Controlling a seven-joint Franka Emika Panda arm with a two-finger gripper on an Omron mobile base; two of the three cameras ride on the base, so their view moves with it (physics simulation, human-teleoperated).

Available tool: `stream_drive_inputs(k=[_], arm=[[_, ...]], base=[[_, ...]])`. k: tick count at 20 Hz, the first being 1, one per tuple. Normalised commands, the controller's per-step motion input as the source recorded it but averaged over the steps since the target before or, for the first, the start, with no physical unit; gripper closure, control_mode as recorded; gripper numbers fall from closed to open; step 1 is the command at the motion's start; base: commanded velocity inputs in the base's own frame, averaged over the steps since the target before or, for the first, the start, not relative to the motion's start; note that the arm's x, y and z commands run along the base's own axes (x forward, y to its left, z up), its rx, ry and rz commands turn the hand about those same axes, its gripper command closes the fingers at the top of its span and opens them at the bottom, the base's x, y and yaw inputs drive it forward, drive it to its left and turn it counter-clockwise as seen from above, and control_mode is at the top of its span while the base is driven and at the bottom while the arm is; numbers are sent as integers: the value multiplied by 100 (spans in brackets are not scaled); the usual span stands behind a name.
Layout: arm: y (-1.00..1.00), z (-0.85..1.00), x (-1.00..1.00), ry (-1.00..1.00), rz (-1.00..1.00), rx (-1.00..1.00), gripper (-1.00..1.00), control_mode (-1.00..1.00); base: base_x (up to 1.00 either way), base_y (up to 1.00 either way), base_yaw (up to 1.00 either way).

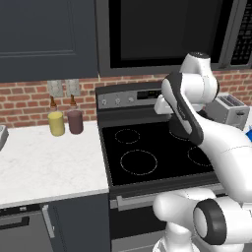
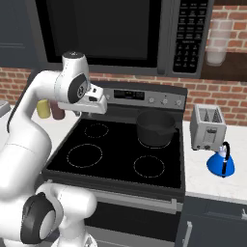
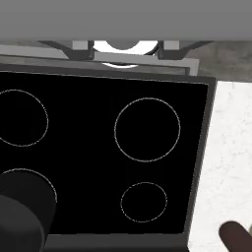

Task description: Pick the kettle from the counter and place it on a stove burner. Then turn the burner on.

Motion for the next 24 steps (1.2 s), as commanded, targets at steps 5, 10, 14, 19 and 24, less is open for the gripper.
stream_drive_inputs(k=[5, 10, 14, 19, 24], arm=[[-32, 0, -14, -4, 0, 0, -100, -100], [-83, 0, -58, -14, 0, 0, -100, -100], [-58, 0, -32, -9, -4, 0, -100, -100], [-86, 0, -42, -7, 0, 0, -100, -100], [-78, 0, -35, -5, -1, 0, -100, -100]], base=[[0, 0, 0], [0, 0, 0], [0, 0, 0], [0, 0, 0], [0, 0, 0]])
